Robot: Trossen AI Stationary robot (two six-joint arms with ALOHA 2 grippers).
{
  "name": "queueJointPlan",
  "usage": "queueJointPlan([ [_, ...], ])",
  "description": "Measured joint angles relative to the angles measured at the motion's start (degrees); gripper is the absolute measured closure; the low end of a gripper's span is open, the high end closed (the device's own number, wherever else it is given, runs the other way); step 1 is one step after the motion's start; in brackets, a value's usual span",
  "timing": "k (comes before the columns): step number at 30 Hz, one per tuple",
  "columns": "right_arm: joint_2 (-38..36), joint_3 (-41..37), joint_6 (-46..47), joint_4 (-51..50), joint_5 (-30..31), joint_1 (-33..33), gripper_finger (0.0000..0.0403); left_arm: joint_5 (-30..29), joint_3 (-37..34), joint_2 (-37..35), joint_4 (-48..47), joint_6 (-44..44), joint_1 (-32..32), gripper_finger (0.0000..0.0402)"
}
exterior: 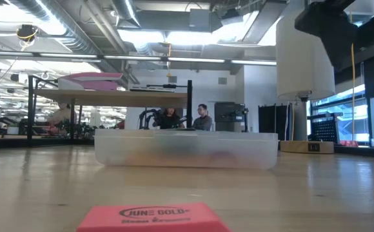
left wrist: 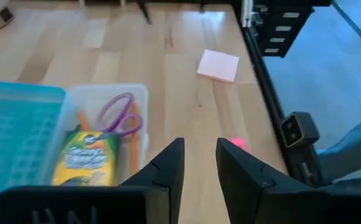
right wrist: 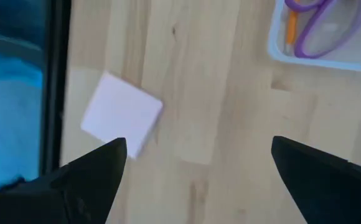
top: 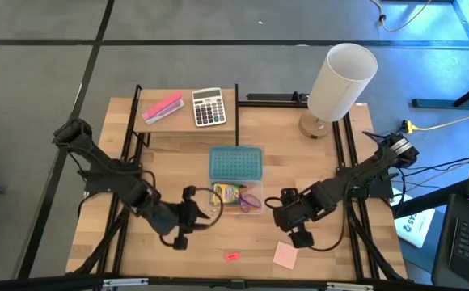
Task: Pack school essentials
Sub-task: Put the pink sticky notes into the blue supply box
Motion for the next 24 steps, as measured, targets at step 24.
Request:
queueJointPlan([
  [24, -14.7, -16.2, -0.6, 12.8, 0.6, 2.8, 0.0004, 1.5, 0.0, 13.5, 6.2, -11.7, -2.8, 0.0316],
])
